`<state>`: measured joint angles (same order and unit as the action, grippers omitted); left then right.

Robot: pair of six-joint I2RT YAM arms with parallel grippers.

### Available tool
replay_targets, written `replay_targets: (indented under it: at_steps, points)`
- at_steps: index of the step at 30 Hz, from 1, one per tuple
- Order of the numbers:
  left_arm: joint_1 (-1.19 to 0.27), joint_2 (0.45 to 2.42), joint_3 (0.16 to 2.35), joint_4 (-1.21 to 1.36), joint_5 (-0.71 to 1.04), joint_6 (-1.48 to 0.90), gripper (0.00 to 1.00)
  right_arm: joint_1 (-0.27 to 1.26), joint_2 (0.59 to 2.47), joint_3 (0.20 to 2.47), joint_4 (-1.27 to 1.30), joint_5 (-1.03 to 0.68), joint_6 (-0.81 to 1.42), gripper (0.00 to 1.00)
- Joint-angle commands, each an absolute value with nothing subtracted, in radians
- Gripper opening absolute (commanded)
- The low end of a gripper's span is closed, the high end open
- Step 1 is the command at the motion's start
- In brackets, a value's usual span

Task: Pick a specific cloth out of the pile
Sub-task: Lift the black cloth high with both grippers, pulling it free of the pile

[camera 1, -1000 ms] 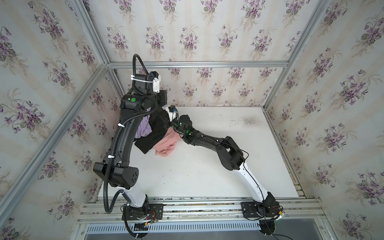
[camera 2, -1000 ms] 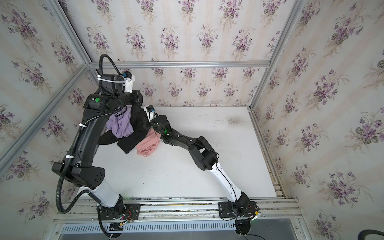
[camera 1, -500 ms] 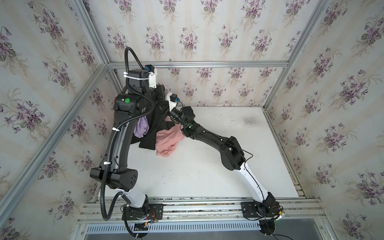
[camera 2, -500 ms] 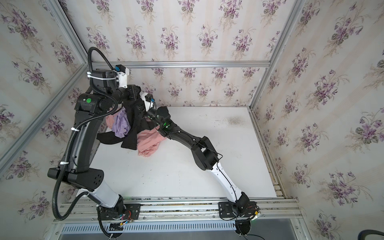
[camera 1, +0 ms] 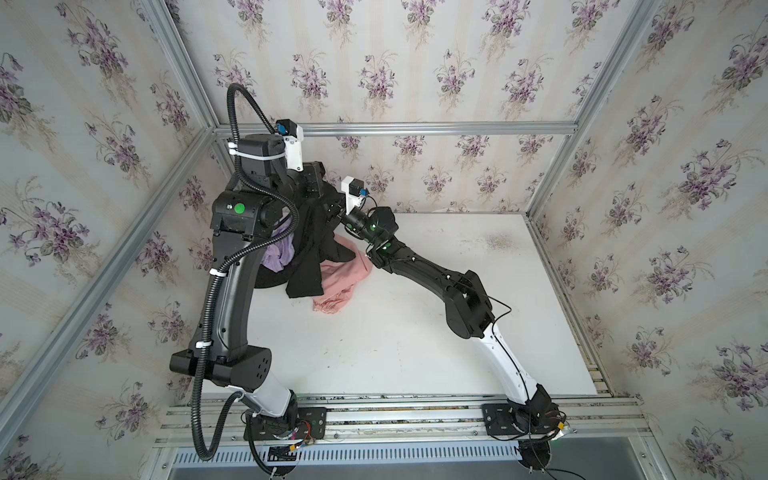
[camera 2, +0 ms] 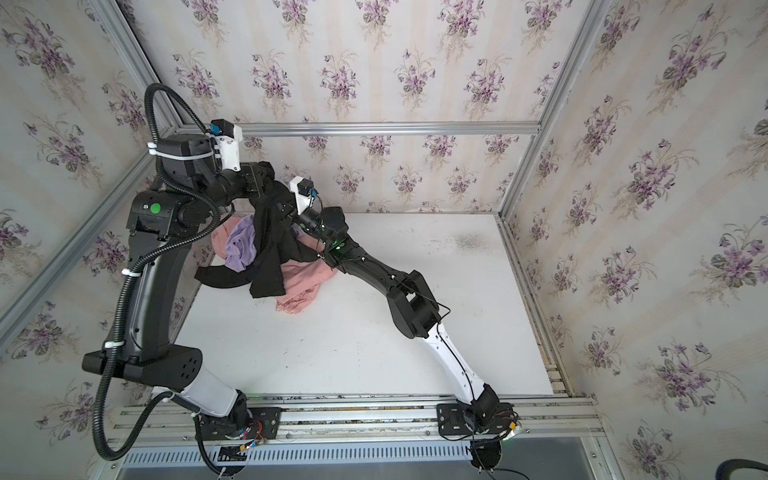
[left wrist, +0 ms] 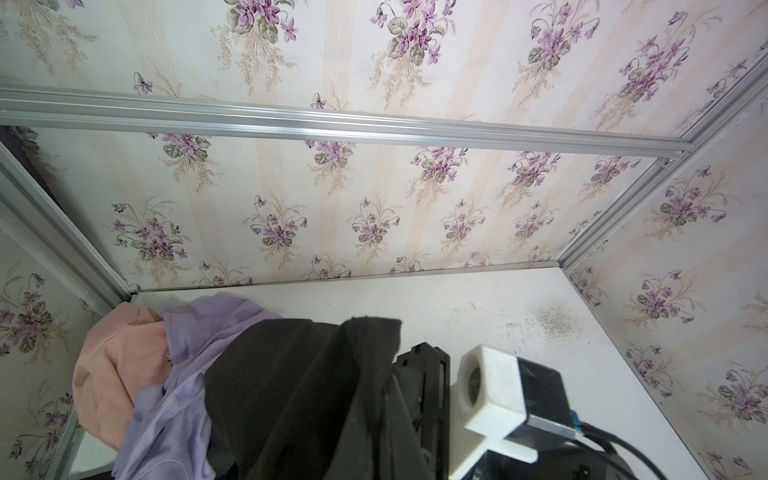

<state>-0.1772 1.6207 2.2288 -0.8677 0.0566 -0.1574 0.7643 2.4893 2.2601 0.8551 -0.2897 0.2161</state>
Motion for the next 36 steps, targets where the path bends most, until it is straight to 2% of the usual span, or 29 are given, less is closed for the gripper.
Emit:
replay_targets:
  at_steps: [1,19,36]
  points:
    - [-0.175,1.614,2.229,-0.836,0.039,-0.154,0.0,0.765,2.433,2.234,0.962,-0.311,0.177,0.0]
    - [-0.175,1.591,2.258,-0.81,0.034,-0.181,0.0,0.763,2.285,2.146,0.91,-0.349,0.063,0.0]
    - [-0.175,1.534,2.264,-0.799,0.138,-0.24,0.0,0.748,2.071,2.043,0.833,-0.448,0.128,0.0]
